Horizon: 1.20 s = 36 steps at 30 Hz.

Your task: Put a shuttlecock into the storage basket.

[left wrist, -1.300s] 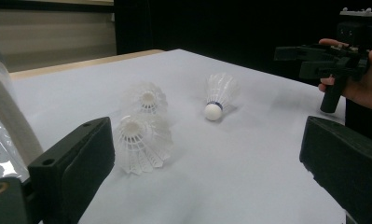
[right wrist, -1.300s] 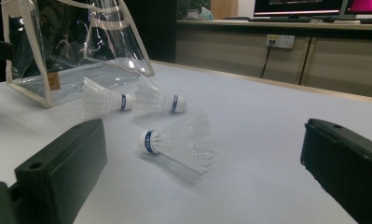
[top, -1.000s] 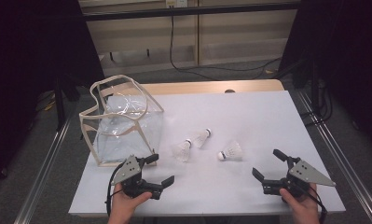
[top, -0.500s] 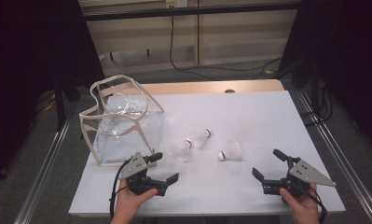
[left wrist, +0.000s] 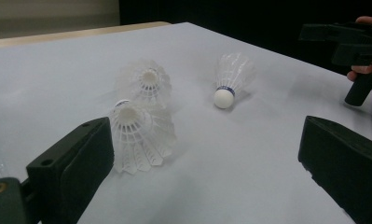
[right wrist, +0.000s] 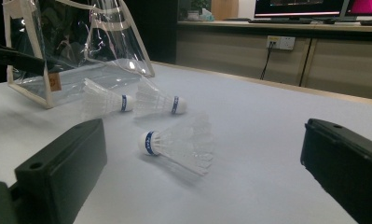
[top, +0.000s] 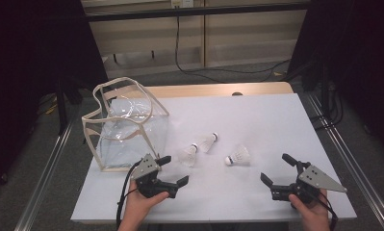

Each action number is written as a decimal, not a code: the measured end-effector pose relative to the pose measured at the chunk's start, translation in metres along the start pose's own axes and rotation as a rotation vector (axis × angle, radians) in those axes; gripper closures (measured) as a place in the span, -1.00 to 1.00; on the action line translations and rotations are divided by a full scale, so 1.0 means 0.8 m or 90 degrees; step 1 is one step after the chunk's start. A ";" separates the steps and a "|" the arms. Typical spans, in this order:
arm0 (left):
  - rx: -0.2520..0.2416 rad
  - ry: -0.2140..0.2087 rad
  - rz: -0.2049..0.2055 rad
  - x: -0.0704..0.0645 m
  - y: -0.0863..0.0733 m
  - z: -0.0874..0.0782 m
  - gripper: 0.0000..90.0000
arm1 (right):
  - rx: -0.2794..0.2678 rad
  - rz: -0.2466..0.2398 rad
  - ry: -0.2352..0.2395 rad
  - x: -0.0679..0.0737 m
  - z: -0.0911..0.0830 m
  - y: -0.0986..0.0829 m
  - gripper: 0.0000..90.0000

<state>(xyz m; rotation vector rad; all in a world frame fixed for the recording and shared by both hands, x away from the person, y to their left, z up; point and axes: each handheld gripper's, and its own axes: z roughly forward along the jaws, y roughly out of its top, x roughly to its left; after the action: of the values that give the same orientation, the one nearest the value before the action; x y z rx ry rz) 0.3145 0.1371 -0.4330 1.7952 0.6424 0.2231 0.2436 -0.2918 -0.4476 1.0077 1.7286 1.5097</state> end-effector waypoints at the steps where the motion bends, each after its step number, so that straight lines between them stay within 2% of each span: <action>1: 0.003 0.002 0.001 0.000 0.000 0.001 -0.93 | 0.001 0.000 0.000 0.000 0.000 0.000 -0.99; 10: 0.017 0.008 -0.018 -0.003 0.002 0.013 -0.94 | -0.001 -0.001 -0.001 0.000 0.000 0.000 -0.99; 22: 0.045 0.023 -0.012 -0.005 0.003 0.029 -0.91 | -0.003 -0.003 -0.001 0.000 -0.001 0.001 -0.99; 36: 0.063 0.037 -0.022 0.000 0.003 0.037 -0.87 | -0.003 0.000 0.000 0.000 -0.001 0.001 -0.99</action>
<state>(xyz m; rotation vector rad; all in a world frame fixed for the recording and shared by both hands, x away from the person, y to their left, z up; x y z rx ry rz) 0.3287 0.1117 -0.4408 1.8760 0.7365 0.2242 0.2434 -0.2923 -0.4469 1.0050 1.7236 1.5134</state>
